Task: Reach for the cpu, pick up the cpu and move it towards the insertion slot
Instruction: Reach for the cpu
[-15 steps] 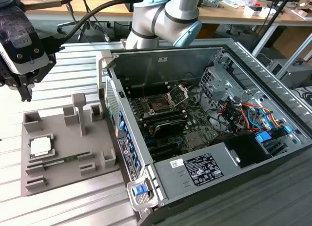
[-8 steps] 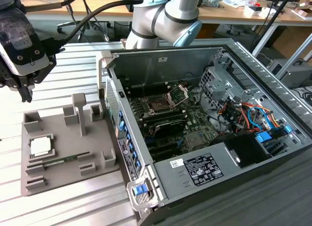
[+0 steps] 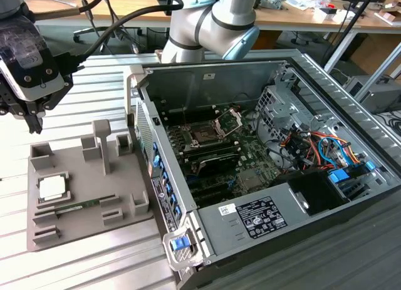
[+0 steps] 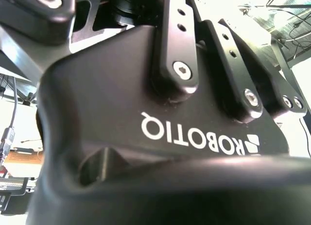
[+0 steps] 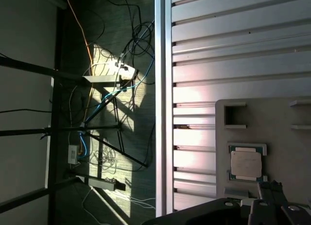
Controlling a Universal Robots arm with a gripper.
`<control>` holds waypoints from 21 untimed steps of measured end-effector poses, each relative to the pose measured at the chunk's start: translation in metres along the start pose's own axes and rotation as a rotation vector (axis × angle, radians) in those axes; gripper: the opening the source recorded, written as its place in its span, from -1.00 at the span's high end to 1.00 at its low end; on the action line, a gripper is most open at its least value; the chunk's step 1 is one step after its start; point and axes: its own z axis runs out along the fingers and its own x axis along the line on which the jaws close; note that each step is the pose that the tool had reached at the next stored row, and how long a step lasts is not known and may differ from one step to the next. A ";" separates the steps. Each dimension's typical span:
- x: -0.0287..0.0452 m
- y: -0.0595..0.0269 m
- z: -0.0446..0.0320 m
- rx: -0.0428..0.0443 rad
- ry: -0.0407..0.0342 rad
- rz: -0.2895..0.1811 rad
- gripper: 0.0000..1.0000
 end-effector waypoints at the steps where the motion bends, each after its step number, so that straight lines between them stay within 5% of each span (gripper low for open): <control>1: 0.0000 0.0000 0.0005 0.0000 -0.0001 0.000 0.79; 21: 0.0000 -0.0002 0.0047 0.0000 0.0000 0.000 0.79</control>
